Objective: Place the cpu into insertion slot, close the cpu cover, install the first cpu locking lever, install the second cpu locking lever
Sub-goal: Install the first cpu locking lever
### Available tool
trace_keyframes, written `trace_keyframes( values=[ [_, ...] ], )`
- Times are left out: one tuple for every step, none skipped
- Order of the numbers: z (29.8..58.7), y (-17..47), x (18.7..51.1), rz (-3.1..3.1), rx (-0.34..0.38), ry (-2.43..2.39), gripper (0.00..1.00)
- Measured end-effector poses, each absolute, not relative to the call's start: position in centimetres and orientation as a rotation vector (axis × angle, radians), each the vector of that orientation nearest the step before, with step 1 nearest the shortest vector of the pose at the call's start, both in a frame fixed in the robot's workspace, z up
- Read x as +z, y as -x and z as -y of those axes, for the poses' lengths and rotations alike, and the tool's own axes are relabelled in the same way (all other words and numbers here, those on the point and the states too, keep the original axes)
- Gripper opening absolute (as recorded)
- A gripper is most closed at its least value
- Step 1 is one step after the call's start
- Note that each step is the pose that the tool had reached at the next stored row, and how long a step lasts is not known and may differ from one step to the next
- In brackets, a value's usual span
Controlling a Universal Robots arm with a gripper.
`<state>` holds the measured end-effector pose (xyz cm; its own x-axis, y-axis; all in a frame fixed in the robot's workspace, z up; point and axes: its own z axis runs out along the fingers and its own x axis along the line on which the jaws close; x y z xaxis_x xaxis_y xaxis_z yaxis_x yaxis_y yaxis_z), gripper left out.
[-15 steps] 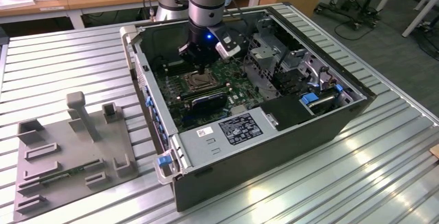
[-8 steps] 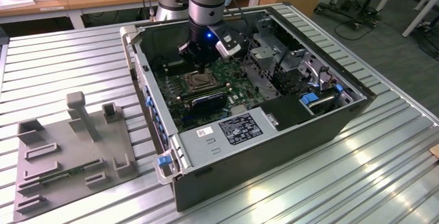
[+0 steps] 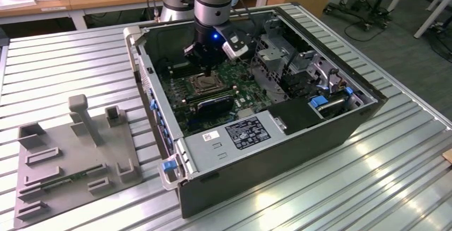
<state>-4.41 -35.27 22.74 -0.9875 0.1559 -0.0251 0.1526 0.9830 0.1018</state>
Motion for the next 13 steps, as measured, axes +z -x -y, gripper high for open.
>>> trace_keyframes(
  values=[
    [35.27, 4.41, 22.73, -3.095, 0.155, -0.241, 0.11],
    [35.27, 4.41, 22.73, -3.095, 0.154, -0.241, 0.11],
    [35.26, 4.41, 22.71, -3.095, 0.153, -0.241, 0.11],
    [35.26, 4.41, 22.7, -3.095, 0.149, -0.241, 0.11],
    [35.27, 4.41, 22.7, -3.095, 0.142, -0.241, 0.11],
    [35.26, 4.41, 22.7, -3.095, 0.134, -0.241, 0.11],
    [35.26, 4.4, 22.68, -3.095, 0.131, -0.24, 0.11],
    [35.27, 4.4, 22.68, -3.095, 0.13, -0.24, 0.11],
    [35.27, 4.41, 22.67, -3.095, 0.13, -0.239, 0.11],
    [35.27, 4.41, 22.67, -3.095, 0.13, -0.239, 0.11],
    [35.26, 4.41, 22.66, -3.095, 0.13, -0.239, 0.11],
    [35.26, 4.41, 22.65, -3.093, 0.132, -0.238, 0.11],
    [35.26, 4.41, 22.64, -3.092, 0.135, -0.237, 0.11]
  ],
)
